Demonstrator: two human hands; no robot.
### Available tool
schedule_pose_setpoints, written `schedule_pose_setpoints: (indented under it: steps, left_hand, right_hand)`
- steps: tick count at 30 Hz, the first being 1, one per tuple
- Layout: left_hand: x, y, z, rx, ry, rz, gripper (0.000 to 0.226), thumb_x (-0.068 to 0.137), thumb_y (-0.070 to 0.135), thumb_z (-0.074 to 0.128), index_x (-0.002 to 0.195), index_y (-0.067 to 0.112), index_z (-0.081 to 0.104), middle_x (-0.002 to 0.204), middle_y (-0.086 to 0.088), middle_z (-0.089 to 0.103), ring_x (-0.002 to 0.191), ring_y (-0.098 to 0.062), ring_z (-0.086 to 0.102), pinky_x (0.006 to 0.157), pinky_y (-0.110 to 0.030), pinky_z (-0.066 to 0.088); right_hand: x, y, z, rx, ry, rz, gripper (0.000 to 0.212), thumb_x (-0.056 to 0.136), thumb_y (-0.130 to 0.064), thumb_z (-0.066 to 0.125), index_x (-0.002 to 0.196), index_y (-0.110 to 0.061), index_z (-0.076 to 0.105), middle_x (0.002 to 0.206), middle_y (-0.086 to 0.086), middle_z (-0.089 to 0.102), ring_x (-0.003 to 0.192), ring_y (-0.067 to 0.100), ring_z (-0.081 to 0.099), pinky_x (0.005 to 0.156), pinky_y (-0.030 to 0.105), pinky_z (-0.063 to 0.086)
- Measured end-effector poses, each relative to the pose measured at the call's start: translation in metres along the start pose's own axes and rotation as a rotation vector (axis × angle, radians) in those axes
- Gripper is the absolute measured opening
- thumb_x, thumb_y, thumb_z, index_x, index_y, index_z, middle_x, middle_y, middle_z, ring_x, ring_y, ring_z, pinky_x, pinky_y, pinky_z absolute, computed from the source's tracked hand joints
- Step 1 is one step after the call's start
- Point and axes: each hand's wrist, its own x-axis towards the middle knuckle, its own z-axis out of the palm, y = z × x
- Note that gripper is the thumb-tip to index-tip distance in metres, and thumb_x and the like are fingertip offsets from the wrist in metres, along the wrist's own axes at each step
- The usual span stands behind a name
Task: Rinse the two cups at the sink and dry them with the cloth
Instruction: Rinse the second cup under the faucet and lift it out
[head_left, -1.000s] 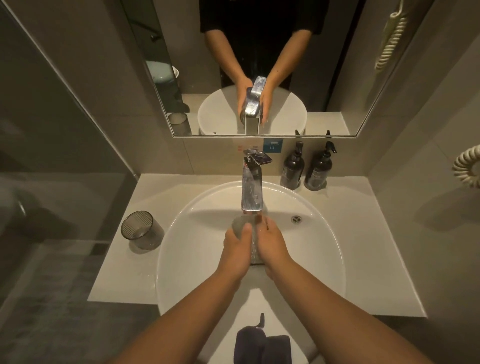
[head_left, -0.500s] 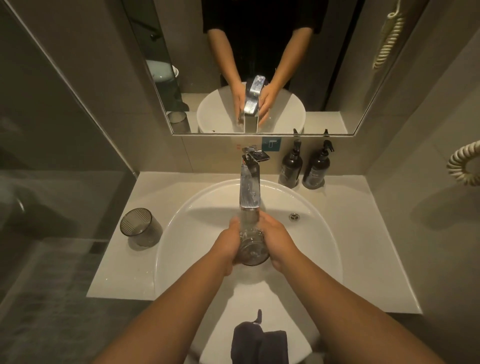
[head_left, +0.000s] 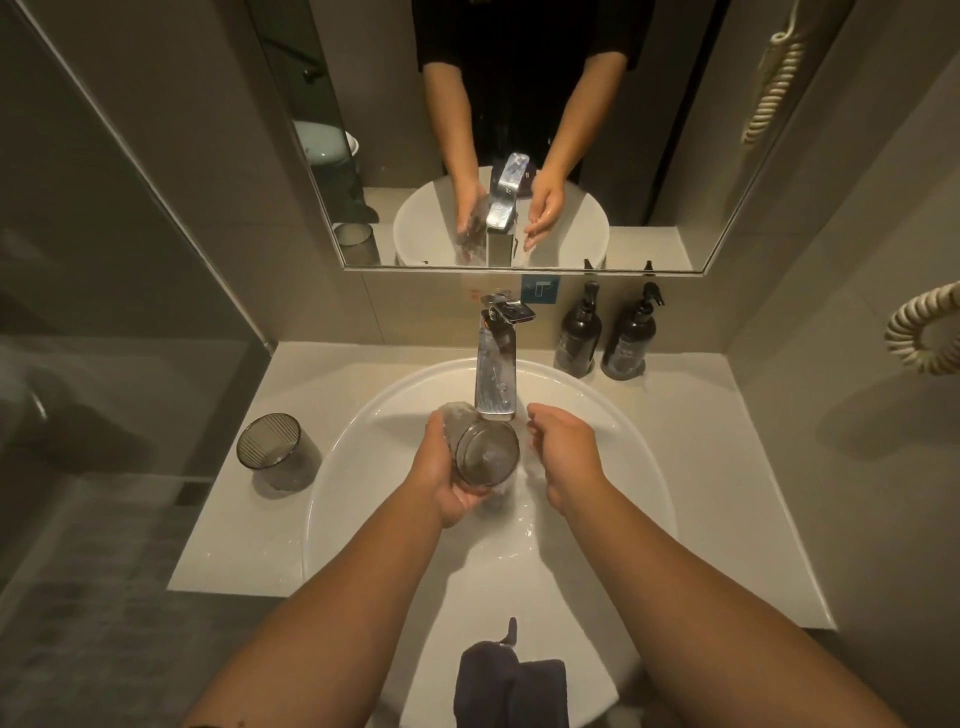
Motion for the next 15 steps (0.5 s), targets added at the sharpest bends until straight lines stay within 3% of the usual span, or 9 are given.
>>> schedule_pose_setpoints:
  steps: [2, 5, 8, 11, 13, 15]
  left_hand:
    - [0.004, -0.001, 0.0, -0.026, 0.014, -0.001, 0.048, 0.082, 0.058, 0.055, 0.1, 0.017, 0.072, 0.092, -0.007, 0.075, 0.073, -0.026, 0.072, 0.068, -0.035, 0.06]
    - [0.007, -0.007, -0.003, 0.054, 0.032, 0.061, 0.065, 0.086, 0.07, 0.049, 0.118, 0.017, 0.068, 0.109, -0.01, 0.076, 0.092, -0.029, 0.075, 0.087, -0.044, 0.059]
    - [-0.003, -0.013, -0.005, 0.134, -0.095, 0.166, 0.053, 0.097, 0.057, 0.044, 0.12, 0.015, 0.069, 0.116, -0.013, 0.074, 0.102, -0.028, 0.073, 0.087, -0.043, 0.057]
    - [-0.011, -0.017, -0.016, -0.016, -0.269, 0.139, 0.049, 0.1, 0.043, 0.038, 0.122, 0.01, 0.067, 0.121, -0.018, 0.07, 0.106, -0.031, 0.07, 0.083, -0.044, 0.058]
    - [-0.01, -0.021, -0.026, -0.086, -0.312, 0.115, 0.055, 0.097, 0.041, 0.04, 0.134, 0.005, 0.058, 0.132, -0.024, 0.062, 0.118, -0.039, 0.062, 0.097, -0.055, 0.051]
    - [-0.008, -0.023, -0.031, -0.089, -0.255, 0.107, 0.06, 0.095, 0.044, 0.043, 0.137, 0.003, 0.056, 0.136, -0.026, 0.058, 0.125, -0.043, 0.055, 0.109, -0.062, 0.04]
  right_hand:
    - [0.001, 0.001, -0.005, -0.024, 0.011, 0.02, 0.018, 0.09, -0.018, 0.06, 0.103, -0.012, 0.071, 0.094, 0.004, 0.063, 0.091, 0.019, 0.056, 0.094, 0.038, 0.045]
    - [-0.002, 0.0, -0.009, -0.138, 0.002, 0.015, 0.015, 0.089, -0.023, 0.06, 0.094, -0.012, 0.069, 0.097, 0.012, 0.065, 0.095, 0.028, 0.06, 0.096, 0.04, 0.047]
    - [-0.005, -0.004, -0.012, -0.298, -0.069, -0.059, 0.019, 0.096, -0.026, 0.051, 0.093, -0.013, 0.064, 0.104, 0.011, 0.063, 0.098, 0.026, 0.058, 0.093, 0.038, 0.046]
    - [-0.009, -0.002, -0.01, -0.349, -0.243, -0.008, 0.04, 0.099, -0.048, 0.04, 0.12, -0.022, 0.059, 0.12, -0.004, 0.062, 0.111, 0.018, 0.056, 0.097, 0.039, 0.045]
    - [-0.012, 0.003, -0.005, -0.282, -0.352, 0.095, 0.045, 0.097, -0.057, 0.037, 0.119, -0.027, 0.062, 0.113, -0.003, 0.07, 0.105, 0.019, 0.064, 0.09, 0.041, 0.051]
    - [-0.013, 0.011, -0.001, -0.307, -0.324, 0.097, 0.047, 0.093, -0.059, 0.042, 0.103, -0.021, 0.069, 0.095, 0.001, 0.075, 0.088, 0.022, 0.07, 0.078, 0.04, 0.055]
